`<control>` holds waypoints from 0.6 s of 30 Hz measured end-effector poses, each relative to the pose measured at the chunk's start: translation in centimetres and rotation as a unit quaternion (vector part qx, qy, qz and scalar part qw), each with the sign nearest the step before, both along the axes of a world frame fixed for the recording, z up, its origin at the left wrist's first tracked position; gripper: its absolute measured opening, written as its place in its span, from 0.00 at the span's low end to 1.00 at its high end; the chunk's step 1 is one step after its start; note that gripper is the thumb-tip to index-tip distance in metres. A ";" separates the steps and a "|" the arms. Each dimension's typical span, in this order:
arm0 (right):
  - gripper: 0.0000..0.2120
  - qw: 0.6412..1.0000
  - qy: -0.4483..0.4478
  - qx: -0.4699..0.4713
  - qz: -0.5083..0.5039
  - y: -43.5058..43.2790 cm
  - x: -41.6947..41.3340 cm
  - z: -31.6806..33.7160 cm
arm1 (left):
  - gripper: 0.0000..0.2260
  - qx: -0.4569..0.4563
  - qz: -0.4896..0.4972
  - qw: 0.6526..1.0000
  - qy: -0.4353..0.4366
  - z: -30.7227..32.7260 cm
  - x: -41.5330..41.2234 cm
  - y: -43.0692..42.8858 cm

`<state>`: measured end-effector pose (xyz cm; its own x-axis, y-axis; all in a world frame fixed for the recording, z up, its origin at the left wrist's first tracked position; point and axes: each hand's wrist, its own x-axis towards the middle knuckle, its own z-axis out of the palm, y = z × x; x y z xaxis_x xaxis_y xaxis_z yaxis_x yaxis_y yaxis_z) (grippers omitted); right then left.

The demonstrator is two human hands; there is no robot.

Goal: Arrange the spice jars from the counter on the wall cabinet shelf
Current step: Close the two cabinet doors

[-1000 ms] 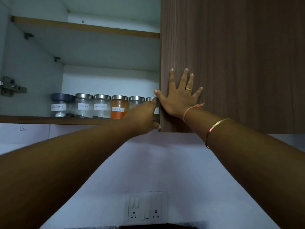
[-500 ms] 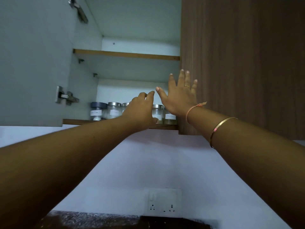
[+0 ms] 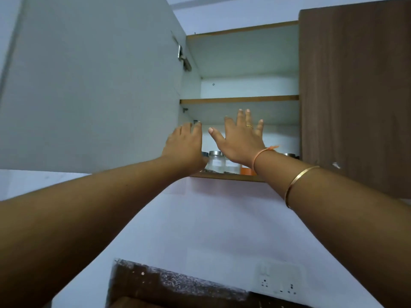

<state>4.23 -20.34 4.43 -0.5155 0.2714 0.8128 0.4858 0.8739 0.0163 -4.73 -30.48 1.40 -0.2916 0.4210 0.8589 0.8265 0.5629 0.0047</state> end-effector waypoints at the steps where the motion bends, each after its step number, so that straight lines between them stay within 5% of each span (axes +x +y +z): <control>1: 0.32 1.000 -0.002 -0.004 0.010 -0.9 -0.2 0.0 | 0.38 0.004 0.009 1.000 -0.001 0.0 0.0 -0.9; 18: 0.29 0.993 -0.056 -0.033 0.095 -6.9 2.0 -2.5 | 0.34 0.025 0.097 0.995 -0.011 -0.9 3.1 -7.1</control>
